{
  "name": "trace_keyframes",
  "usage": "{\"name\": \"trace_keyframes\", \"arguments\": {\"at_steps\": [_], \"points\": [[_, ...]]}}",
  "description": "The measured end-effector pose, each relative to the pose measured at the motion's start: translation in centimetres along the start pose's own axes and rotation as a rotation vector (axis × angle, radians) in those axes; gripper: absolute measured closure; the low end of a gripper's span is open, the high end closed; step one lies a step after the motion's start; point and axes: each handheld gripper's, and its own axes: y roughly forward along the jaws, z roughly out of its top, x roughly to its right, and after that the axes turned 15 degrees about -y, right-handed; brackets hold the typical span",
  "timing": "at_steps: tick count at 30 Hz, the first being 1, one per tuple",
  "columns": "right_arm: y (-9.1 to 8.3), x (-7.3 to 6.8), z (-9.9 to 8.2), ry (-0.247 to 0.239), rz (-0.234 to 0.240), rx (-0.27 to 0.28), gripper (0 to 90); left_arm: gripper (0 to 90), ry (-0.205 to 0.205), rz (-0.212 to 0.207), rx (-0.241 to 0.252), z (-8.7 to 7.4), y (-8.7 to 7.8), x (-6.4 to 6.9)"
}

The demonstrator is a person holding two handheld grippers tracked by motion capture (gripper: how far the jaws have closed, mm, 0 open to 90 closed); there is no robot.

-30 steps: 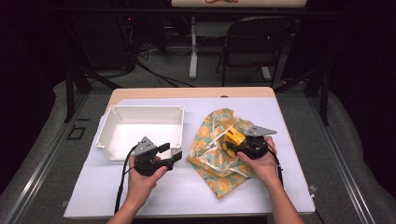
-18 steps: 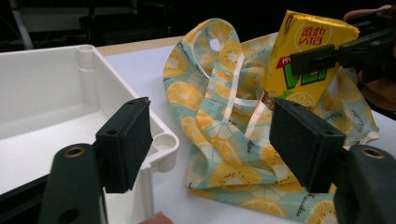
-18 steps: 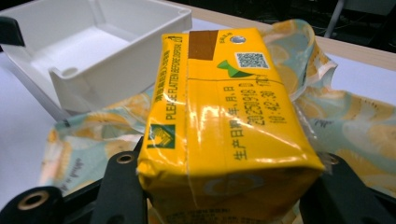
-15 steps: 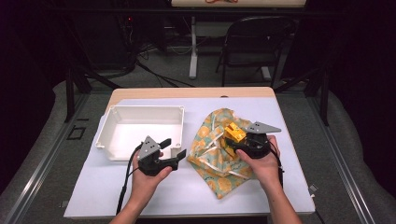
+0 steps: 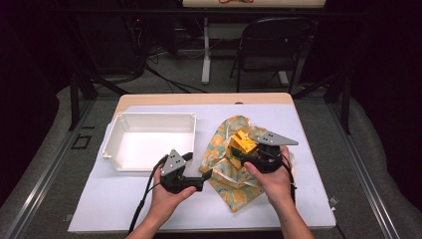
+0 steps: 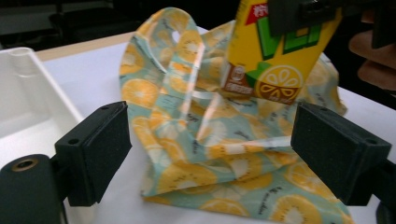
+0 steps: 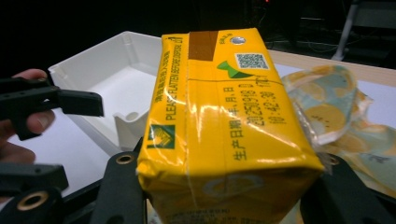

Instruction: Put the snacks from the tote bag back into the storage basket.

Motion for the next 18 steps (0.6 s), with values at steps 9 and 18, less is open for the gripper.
{"name": "trace_keyframes", "arguments": {"at_steps": [9,18], "points": [[0.4,-2.3,0.8,0.002,0.046,0.018,50.5,6.9,0.036,-0.015,0.006,-0.4,0.7,1.4],[1.1,-4.2,1.2,-0.007,0.084,0.014,50.4,7.5,0.062,-0.035,-0.001,-0.7,1.2,2.2]]}}
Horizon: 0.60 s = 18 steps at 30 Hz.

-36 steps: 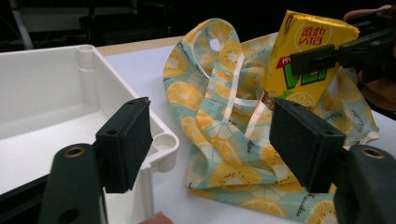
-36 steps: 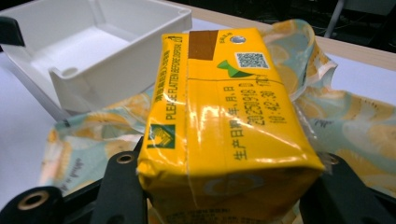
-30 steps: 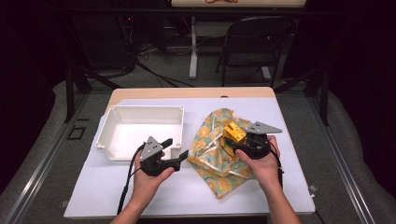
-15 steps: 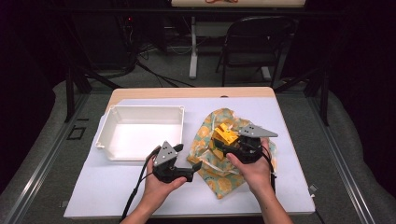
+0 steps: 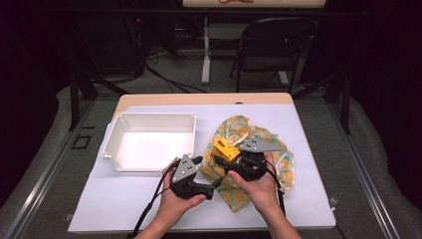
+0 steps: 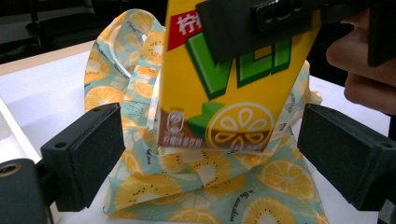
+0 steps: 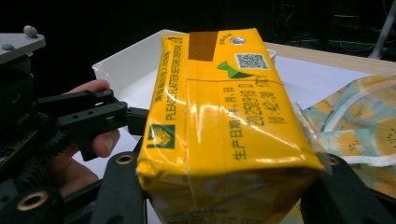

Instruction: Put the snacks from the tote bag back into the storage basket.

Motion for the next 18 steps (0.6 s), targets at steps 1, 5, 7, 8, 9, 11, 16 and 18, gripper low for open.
{"name": "trace_keyframes", "arguments": {"at_steps": [1,5,7,8,9,11,16,18], "points": [[0.1,-0.2,0.0,0.002,0.002,-0.001,50.4,7.5,0.001,0.001,-0.001,0.0,0.0,0.0],[0.3,-0.9,0.2,0.002,0.019,0.0,50.4,8.4,0.002,0.014,0.001,-0.1,0.1,0.3],[0.5,-1.2,0.3,0.003,0.025,0.002,50.4,8.9,0.006,0.018,0.002,-0.1,0.2,0.3],[0.5,-1.4,0.3,-0.003,0.029,-0.001,50.4,9.5,0.009,0.002,-0.012,-0.1,0.1,0.3],[0.5,-1.5,0.3,-0.002,0.03,-0.005,50.4,9.9,0.01,0.021,0.004,-0.1,0.2,0.4],[0.7,-1.8,0.3,0.003,0.028,-0.004,50.3,11.2,0.011,0.009,-0.011,-0.1,0.2,0.4],[1.0,-2.4,0.4,-0.008,0.038,-0.014,50.3,15.0,0.015,0.028,-0.005,-0.1,0.2,0.6],[1.1,-2.6,0.4,-0.01,0.036,-0.019,50.3,15.7,0.012,0.025,-0.001,-0.1,0.2,0.6]]}}
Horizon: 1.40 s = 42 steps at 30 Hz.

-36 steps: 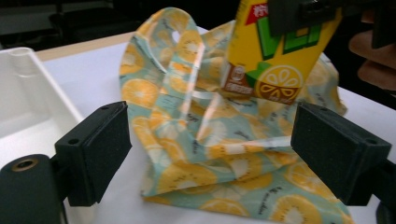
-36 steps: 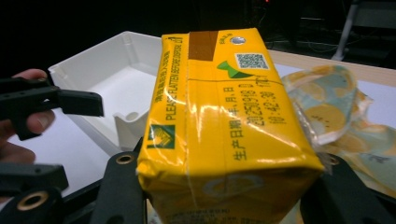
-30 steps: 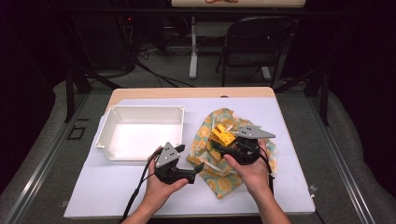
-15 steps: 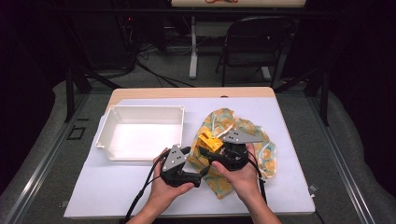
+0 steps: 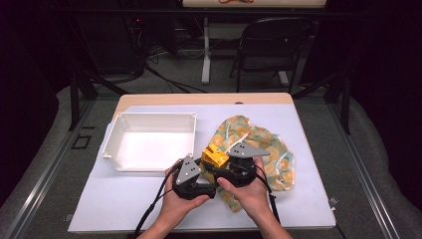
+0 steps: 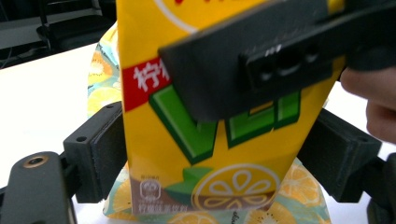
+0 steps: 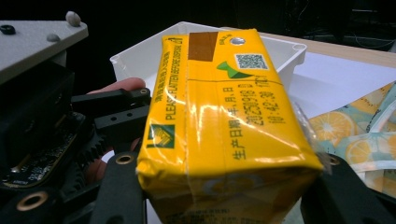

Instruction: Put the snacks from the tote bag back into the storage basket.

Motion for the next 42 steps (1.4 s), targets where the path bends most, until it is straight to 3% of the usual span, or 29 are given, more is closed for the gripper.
{"name": "trace_keyframes", "arguments": {"at_steps": [7,13,18,21,27,35,42], "points": [[0.2,-0.3,-0.1,0.004,-0.007,0.0,50.1,21.9,-0.014,0.017,0.01,0.0,-0.1,0.0],[0.3,-0.3,-0.1,0.001,-0.012,-0.012,48.9,28.3,0.008,0.038,0.005,-0.2,-0.1,0.2],[0.3,-0.3,0.0,-0.004,-0.003,0.011,44.6,31.2,0.007,0.038,0.02,-0.2,-0.4,0.0],[-0.2,-0.1,0.2,0.0,0.003,0.043,35.3,31.4,-0.024,0.052,0.018,-0.3,-0.5,-0.6],[-1.4,0.5,0.7,0.005,0.017,0.104,26.7,31.5,-0.052,0.079,0.041,0.0,-1.0,-1.6],[-2.5,1.2,1.0,0.007,0.003,0.133,25.4,31.5,-0.075,0.118,0.076,0.4,-1.9,-3.0],[-3.1,2.3,0.5,0.016,-0.039,0.134,25.5,31.5,-0.092,0.137,0.122,0.7,-2.9,-4.0]]}}
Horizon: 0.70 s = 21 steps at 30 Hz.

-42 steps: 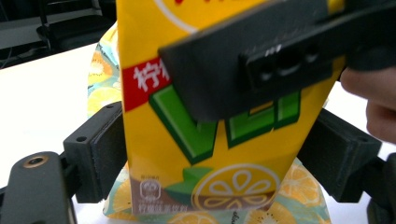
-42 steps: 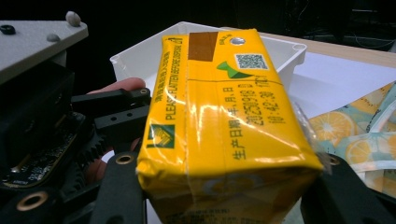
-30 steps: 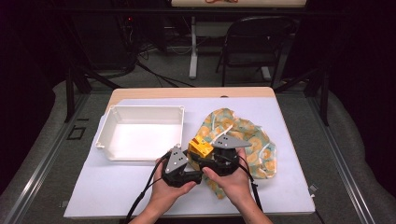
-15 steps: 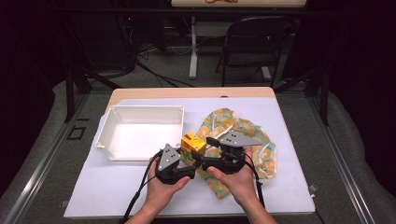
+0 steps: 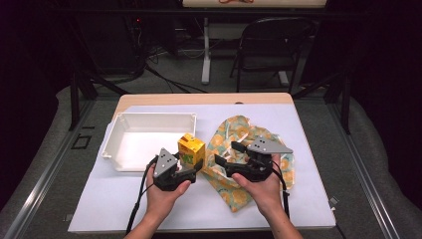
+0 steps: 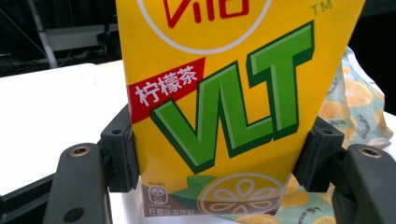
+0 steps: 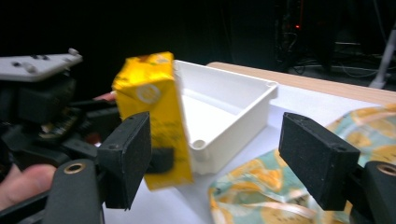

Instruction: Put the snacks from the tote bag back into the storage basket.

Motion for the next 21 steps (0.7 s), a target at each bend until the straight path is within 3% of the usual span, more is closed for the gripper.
{"name": "trace_keyframes", "arguments": {"at_steps": [21], "points": [[-2.7,3.7,-4.1,0.037,-0.114,-0.054,26.0,31.7,-0.049,0.08,0.082,1.1,-1.9,-3.1]]}}
